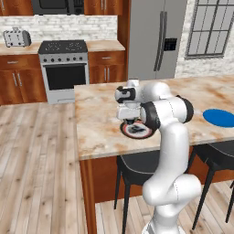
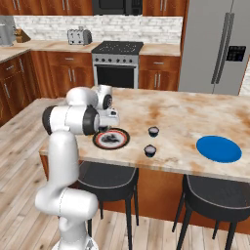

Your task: Place two yogurt containers on each plate.

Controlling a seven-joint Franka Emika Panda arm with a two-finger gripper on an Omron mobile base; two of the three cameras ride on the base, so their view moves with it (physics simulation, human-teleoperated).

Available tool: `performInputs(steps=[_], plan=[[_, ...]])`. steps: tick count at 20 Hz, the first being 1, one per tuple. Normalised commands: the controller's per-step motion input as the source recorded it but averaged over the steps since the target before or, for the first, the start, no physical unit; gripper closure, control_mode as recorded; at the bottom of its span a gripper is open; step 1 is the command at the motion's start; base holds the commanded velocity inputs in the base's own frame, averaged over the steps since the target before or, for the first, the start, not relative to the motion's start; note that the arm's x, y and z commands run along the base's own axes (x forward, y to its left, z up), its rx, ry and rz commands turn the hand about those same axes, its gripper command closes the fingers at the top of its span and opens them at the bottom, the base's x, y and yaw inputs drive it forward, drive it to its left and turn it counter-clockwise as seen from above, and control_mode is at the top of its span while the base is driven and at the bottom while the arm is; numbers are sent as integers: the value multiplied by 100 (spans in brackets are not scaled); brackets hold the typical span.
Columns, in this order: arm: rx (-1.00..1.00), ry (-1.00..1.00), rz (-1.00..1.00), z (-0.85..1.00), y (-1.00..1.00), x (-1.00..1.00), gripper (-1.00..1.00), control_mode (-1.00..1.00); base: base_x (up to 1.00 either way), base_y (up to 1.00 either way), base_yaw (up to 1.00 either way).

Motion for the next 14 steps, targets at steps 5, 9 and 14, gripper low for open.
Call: performInputs(steps=[5,9,14], plan=[[0,13,0,-55,6,0,100,-100,0,0,0],[0,3,0,-74,11,6,100,-100,0,0,0],[0,1,0,-1,-4,-1,100,-100,0,0,0]])
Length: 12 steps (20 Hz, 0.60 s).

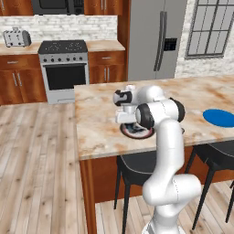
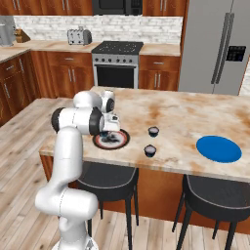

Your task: Place two yogurt containers on each plate.

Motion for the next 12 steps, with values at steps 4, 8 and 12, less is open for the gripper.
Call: performInputs(steps=[4,8,12], plan=[[1,0,0,5,-15,-50,100,-100,0,0,0],[0,0,0,0,-12,-29,100,-100,0,0,0],[0,0,0,-1,0,0,-100,-100,0,0,0]])
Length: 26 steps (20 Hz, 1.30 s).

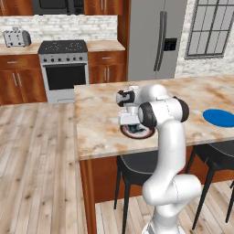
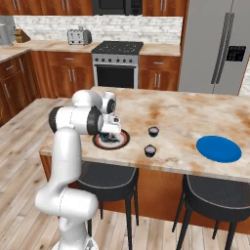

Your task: Place two yogurt containers on each plate.

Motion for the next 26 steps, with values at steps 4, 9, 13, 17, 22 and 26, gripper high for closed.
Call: performInputs(steps=[4,9,13,17,22,26], plan=[[0,0,0,1,0,-2,-100,-100,0,0,0],[0,0,0,26,0,-7,-100,-100,0,0,0],[0,0,0,45,-5,-12,-100,-100,0,0,0],[2,0,-2,54,-63,-26,-100,-100,0,0,0],[9,0,-3,35,-100,-22,-100,-100,0,0,0],[8,-1,-2,6,-100,-21,-100,-100,0,0,0]])
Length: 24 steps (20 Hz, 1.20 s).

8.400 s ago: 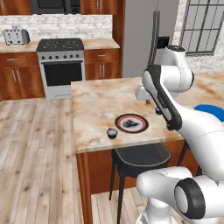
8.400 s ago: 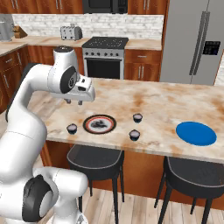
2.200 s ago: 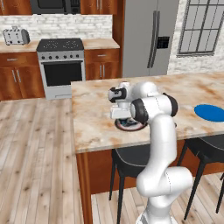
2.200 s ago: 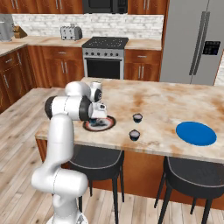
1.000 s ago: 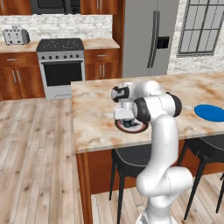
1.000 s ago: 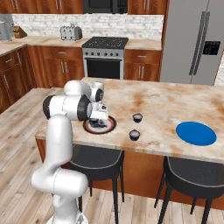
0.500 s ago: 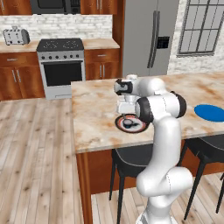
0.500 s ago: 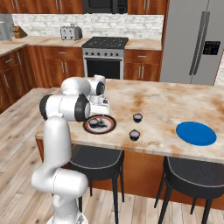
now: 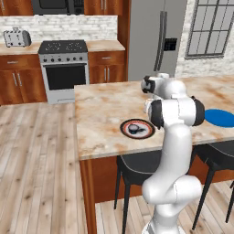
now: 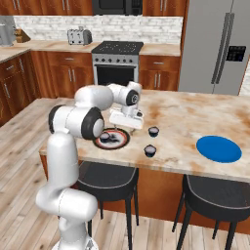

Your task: Place two yogurt containers on each plate.

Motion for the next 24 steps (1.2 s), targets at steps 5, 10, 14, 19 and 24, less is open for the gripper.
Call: performInputs(steps=[5,10,14,19,24], plan=[[4,0,0,1,-99,-37,-100,-100,0,0,0],[0,0,18,0,-77,-58,-100,-100,0,0,0],[-1,-7,23,0,-29,-24,-100,-100,0,0,0],[-1,-16,-4,0,14,5,-100,-100,0,0,0],[-4,-23,-20,0,37,0,-100,-100,0,0,0]])
